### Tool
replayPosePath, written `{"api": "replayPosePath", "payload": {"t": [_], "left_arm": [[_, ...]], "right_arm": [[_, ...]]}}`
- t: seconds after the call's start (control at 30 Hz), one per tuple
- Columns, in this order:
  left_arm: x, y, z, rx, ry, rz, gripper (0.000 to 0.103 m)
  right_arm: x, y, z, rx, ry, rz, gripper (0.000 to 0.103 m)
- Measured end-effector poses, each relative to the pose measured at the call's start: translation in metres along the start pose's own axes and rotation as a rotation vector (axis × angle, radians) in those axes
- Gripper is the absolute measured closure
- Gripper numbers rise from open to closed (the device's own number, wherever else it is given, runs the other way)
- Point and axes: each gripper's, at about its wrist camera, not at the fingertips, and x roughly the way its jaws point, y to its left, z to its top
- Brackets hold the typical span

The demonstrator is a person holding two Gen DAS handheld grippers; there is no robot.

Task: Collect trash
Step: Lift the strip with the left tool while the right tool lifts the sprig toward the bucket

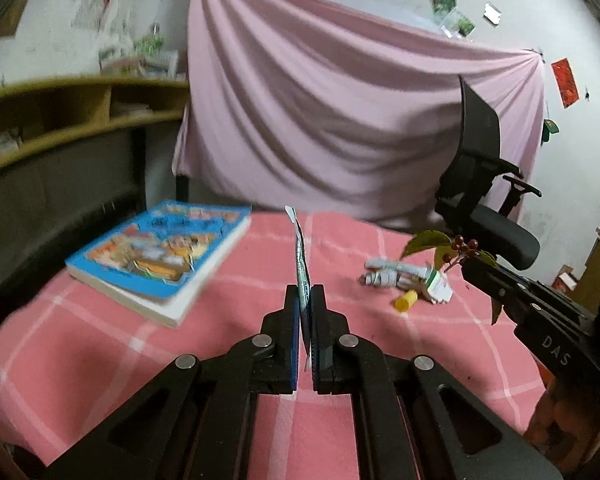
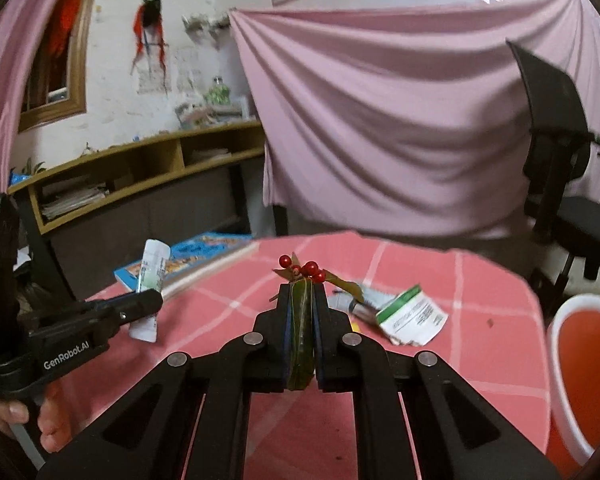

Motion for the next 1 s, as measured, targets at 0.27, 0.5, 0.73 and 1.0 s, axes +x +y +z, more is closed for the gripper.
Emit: {"api": "replayPosePath", "payload": {"t": [0.27, 0.5, 0.73, 1.0], "left_arm": [[-0.021, -0.039, 0.000, 0.072, -0.140, 0.020, 0.100], [-0.024, -0.072, 0.010, 0.102, -0.161, -0.028, 0.100], [-0.017, -0.122, 0.023, 0.178, -0.168, -0.105, 0.100], [-0.001, -0.202, 0.039, 0.293, -0.157, -0.233, 0.100]], "right_arm": [[-0.031, -0.008, -0.002, 0.009, -0.150, -0.015, 0.096], [-0.055, -0.029, -0.001, 0.055, -0.232, -0.079, 0.096], [-0.090, -0.063, -0.006, 0.075, -0.285, -0.189, 0.096], [-0.130, -0.127, -0.011, 0.217, -0.326, -0.329, 0.096]]}}
